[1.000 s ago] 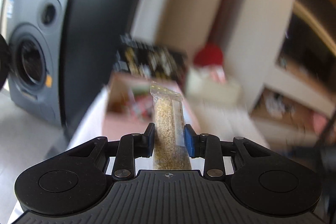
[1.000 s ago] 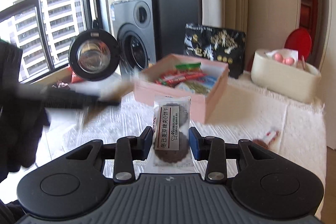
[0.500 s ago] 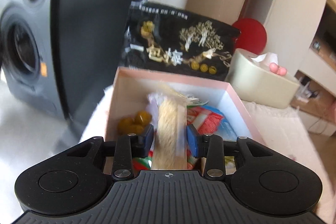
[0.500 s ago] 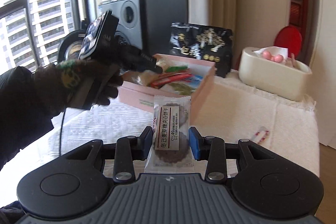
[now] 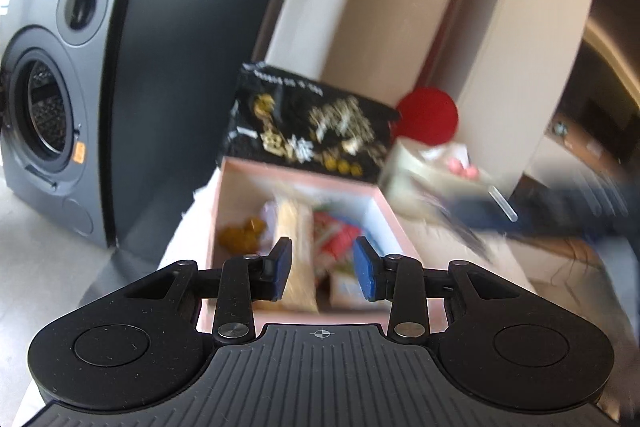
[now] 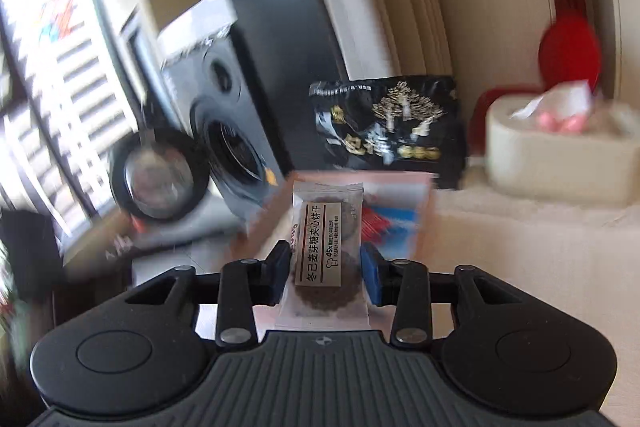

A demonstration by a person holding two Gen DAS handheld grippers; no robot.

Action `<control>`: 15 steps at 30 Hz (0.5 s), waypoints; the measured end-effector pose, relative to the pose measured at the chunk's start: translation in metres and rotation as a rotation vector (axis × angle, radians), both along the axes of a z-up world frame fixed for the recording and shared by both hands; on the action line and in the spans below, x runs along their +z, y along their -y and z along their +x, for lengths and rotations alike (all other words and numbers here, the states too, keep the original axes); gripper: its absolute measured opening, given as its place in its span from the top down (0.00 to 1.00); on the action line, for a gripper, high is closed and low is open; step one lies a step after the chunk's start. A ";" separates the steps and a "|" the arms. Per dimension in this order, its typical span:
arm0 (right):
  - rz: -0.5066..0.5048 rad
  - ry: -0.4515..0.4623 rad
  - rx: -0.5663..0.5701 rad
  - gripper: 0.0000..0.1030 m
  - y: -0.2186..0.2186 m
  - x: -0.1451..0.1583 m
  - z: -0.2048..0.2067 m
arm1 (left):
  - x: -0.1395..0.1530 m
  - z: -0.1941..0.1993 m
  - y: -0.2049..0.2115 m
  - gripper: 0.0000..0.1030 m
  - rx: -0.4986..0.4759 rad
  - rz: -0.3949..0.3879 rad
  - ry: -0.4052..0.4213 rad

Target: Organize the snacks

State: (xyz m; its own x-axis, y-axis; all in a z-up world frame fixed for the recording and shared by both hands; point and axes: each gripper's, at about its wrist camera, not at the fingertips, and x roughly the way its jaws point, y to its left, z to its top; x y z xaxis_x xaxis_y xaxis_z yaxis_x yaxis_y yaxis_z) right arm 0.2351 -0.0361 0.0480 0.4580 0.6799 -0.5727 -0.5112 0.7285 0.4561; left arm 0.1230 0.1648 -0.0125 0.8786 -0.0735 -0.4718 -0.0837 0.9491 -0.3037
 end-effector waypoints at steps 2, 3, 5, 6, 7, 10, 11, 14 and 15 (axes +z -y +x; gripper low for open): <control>0.002 -0.030 0.017 0.51 -0.012 0.001 0.015 | -0.003 -0.012 0.011 0.63 -0.013 0.016 -0.016; -0.022 -0.005 0.013 0.51 -0.014 0.002 0.015 | -0.006 -0.018 0.016 0.63 -0.019 0.018 -0.032; -0.098 0.088 -0.004 0.48 -0.009 0.006 0.004 | -0.016 -0.024 0.024 0.63 -0.038 -0.006 -0.074; -0.139 0.133 -0.015 0.45 -0.002 0.006 -0.003 | -0.022 -0.026 0.028 0.63 -0.050 -0.026 -0.094; -0.182 0.177 -0.032 0.45 0.006 0.006 -0.012 | -0.027 -0.027 0.032 0.63 -0.062 -0.045 -0.112; -0.314 0.302 -0.082 0.39 0.040 0.000 -0.036 | -0.041 -0.026 0.048 0.63 -0.088 -0.053 -0.157; -0.358 0.337 -0.109 0.34 0.053 -0.005 -0.045 | -0.044 -0.025 0.054 0.63 -0.097 -0.048 -0.173; -0.455 0.399 -0.208 0.28 0.092 -0.020 -0.071 | -0.051 -0.023 0.072 0.63 -0.143 -0.037 -0.199; -0.469 0.408 -0.242 0.26 0.105 -0.026 -0.077 | -0.053 -0.023 0.077 0.63 -0.163 -0.033 -0.203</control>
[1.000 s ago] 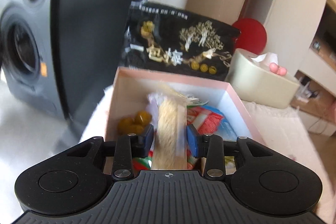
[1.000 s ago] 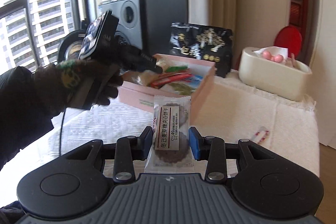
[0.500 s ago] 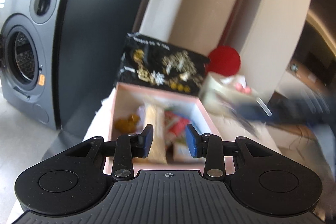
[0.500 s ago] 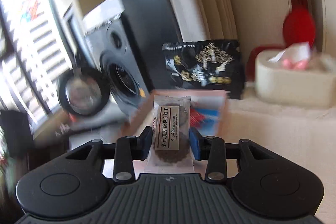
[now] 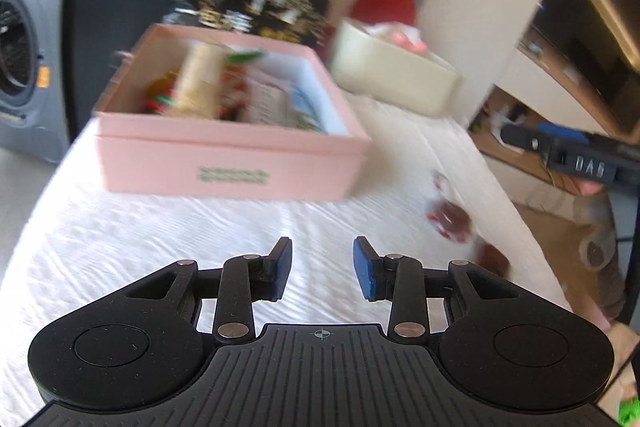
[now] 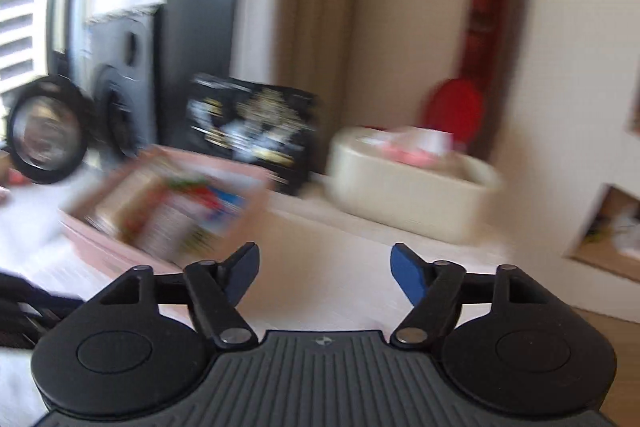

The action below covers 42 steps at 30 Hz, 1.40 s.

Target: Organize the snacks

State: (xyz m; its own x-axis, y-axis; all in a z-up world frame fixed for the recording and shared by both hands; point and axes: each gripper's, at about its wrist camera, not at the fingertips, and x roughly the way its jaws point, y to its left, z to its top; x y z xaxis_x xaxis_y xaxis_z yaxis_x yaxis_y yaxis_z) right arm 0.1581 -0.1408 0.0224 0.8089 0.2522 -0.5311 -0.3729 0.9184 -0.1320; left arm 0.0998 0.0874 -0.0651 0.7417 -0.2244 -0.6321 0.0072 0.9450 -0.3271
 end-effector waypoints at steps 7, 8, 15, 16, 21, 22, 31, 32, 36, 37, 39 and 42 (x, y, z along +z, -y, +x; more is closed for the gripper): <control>0.102 -0.255 -0.052 0.20 0.051 -0.056 -0.018 | -0.007 0.000 0.034 0.63 -0.079 0.029 -0.053; 0.103 -0.261 -0.051 0.20 0.051 -0.063 -0.019 | -0.009 0.000 0.037 0.63 -0.080 0.036 -0.060; 0.130 -0.295 -0.018 0.20 0.040 -0.085 -0.022 | -0.008 0.000 0.047 0.63 -0.078 0.077 -0.082; 0.132 -0.299 -0.020 0.20 0.040 -0.087 -0.022 | -0.008 0.001 0.048 0.63 -0.079 0.082 -0.087; 0.166 -0.314 0.006 0.19 0.039 -0.089 -0.024 | -0.010 0.004 0.053 0.63 -0.085 0.106 -0.098; 0.169 -0.315 0.030 0.19 0.037 -0.088 -0.027 | -0.010 0.004 0.054 0.63 -0.086 0.115 -0.098; 0.187 -0.242 0.170 0.20 0.012 -0.067 -0.032 | -0.011 0.002 0.061 0.63 -0.094 0.227 -0.094; 0.168 -0.217 0.140 0.20 0.010 -0.065 -0.027 | -0.012 0.002 0.062 0.63 -0.095 0.229 -0.094; 0.120 -0.202 0.038 0.21 -0.001 -0.067 0.006 | -0.013 0.003 0.065 0.63 -0.114 0.234 -0.102; 0.121 -0.218 0.026 0.22 -0.002 -0.070 0.015 | -0.014 0.003 0.066 0.63 -0.120 0.237 -0.104; 0.127 -0.260 0.011 0.37 -0.004 -0.076 0.028 | -0.016 0.003 0.067 0.63 -0.126 0.245 -0.110; 0.112 -0.262 -0.019 0.56 -0.002 -0.080 0.031 | -0.016 0.003 0.066 0.63 -0.124 0.251 -0.110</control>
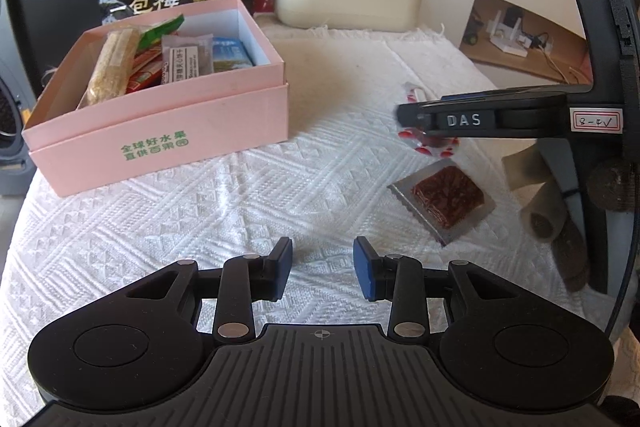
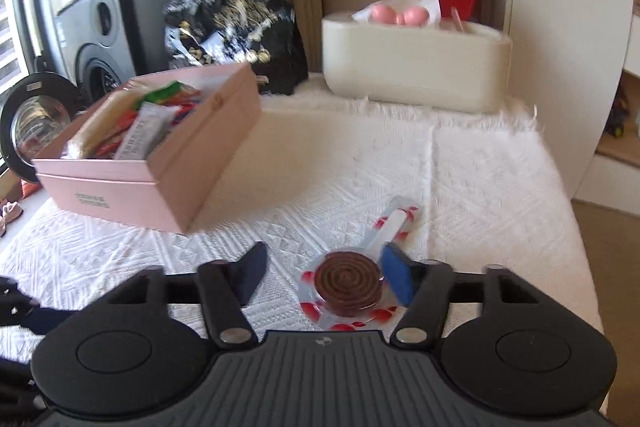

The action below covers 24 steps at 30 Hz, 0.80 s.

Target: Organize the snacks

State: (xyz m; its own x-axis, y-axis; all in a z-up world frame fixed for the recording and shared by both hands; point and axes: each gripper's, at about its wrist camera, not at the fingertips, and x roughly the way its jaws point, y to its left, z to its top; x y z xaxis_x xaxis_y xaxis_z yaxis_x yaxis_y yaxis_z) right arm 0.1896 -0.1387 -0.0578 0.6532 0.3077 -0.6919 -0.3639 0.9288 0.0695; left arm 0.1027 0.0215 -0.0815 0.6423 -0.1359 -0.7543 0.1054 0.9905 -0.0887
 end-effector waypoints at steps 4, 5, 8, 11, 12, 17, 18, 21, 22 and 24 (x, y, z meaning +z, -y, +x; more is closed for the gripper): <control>-0.005 -0.022 -0.004 0.83 0.019 0.004 -0.005 | 0.000 0.000 0.001 0.63 -0.008 0.004 0.005; -0.010 -0.026 0.002 0.84 0.025 0.005 -0.009 | 0.000 0.000 0.001 0.63 -0.010 0.003 0.006; -0.046 -0.030 0.014 0.84 0.039 0.006 -0.027 | -0.002 0.000 0.003 0.63 -0.011 0.004 0.003; -0.042 -0.044 0.037 0.84 0.052 0.006 -0.046 | -0.002 0.000 0.006 0.63 -0.018 0.004 0.003; -0.041 -0.047 0.045 0.84 0.053 0.006 -0.051 | -0.001 0.001 0.007 0.63 -0.020 0.003 0.003; -0.018 -0.064 0.095 0.84 0.042 0.000 -0.063 | 0.000 0.000 0.011 0.63 -0.040 -0.006 0.002; -0.014 -0.056 0.101 0.83 0.036 -0.001 -0.062 | 0.001 0.000 0.011 0.63 -0.043 -0.009 0.002; 0.027 -0.062 0.160 0.83 0.017 -0.001 -0.059 | 0.002 0.000 0.005 0.63 -0.024 -0.023 -0.003; 0.042 -0.066 0.177 0.83 0.011 0.000 -0.059 | 0.002 0.001 0.002 0.63 -0.015 -0.031 -0.006; 0.039 -0.046 0.207 0.83 0.001 0.001 -0.061 | 0.002 0.002 -0.005 0.63 -0.001 -0.053 -0.010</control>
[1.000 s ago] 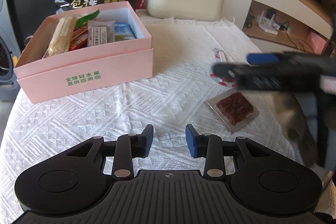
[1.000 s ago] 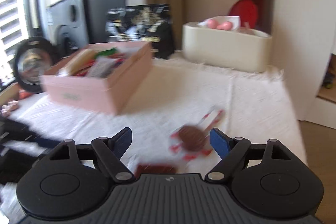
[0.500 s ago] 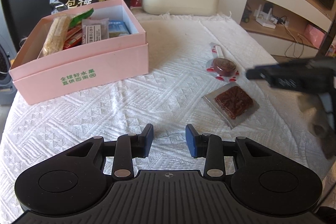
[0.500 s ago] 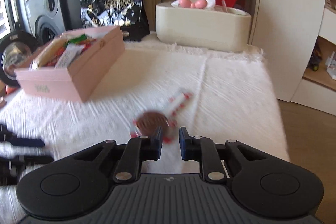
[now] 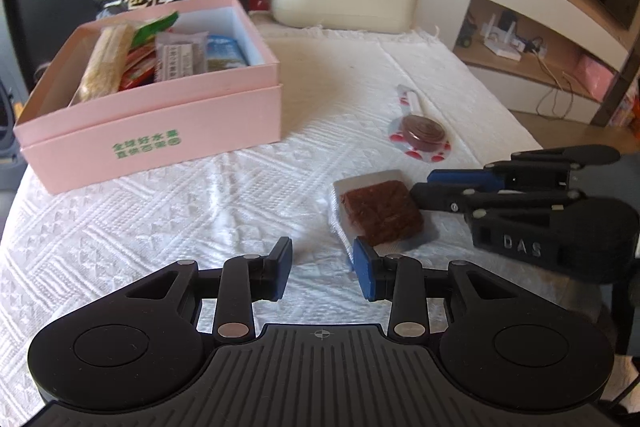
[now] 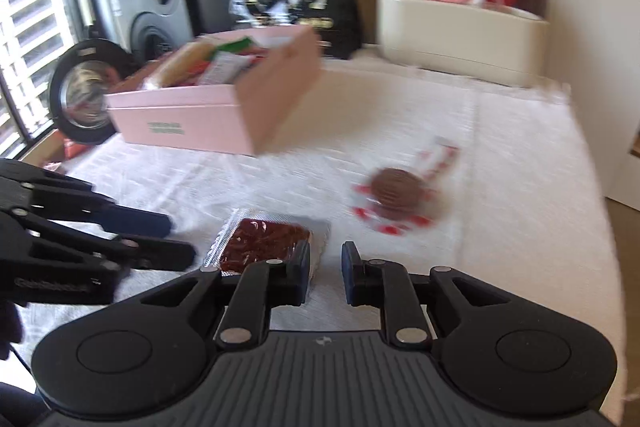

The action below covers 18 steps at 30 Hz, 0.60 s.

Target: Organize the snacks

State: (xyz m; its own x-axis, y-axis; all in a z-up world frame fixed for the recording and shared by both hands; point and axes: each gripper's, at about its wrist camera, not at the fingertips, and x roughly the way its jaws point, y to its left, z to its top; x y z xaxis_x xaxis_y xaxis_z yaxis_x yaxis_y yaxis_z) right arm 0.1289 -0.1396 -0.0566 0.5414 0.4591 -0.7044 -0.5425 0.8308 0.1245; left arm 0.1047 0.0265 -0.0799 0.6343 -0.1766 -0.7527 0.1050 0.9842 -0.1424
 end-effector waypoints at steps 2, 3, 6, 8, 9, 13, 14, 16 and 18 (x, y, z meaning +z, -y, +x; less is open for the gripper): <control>0.020 0.013 0.023 0.83 -0.001 0.004 -0.004 | 0.000 0.001 -0.005 0.63 0.004 -0.020 -0.001; 0.031 0.019 0.037 0.81 0.001 0.006 -0.007 | 0.001 0.002 -0.007 0.63 0.007 -0.032 0.000; 0.028 0.030 0.107 0.53 0.004 0.011 -0.020 | 0.007 0.010 -0.009 0.63 -0.014 -0.074 0.042; 0.006 0.044 0.153 0.43 0.002 0.011 -0.030 | 0.009 0.020 -0.010 0.63 -0.044 -0.104 0.077; -0.018 0.057 0.166 0.43 0.000 0.010 -0.033 | 0.009 0.026 -0.009 0.63 -0.060 -0.119 0.089; -0.136 0.144 0.077 0.43 -0.002 0.005 -0.029 | 0.002 0.048 -0.011 0.63 -0.103 -0.174 0.068; -0.157 0.153 0.031 0.43 0.001 0.003 -0.023 | 0.000 0.050 -0.011 0.63 -0.117 -0.184 0.054; -0.184 0.153 -0.054 0.43 0.009 -0.001 -0.011 | -0.008 0.049 -0.008 0.63 -0.148 -0.178 0.029; -0.179 0.134 -0.107 0.43 0.021 -0.004 -0.003 | -0.012 0.041 -0.002 0.63 -0.188 -0.148 0.022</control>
State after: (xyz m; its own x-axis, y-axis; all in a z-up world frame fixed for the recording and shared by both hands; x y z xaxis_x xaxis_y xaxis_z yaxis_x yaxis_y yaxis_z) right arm 0.1259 -0.1603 -0.0606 0.6746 0.2683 -0.6877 -0.4518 0.8868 -0.0973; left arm 0.1453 0.0289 -0.0914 0.5955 -0.4006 -0.6963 0.2892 0.9156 -0.2795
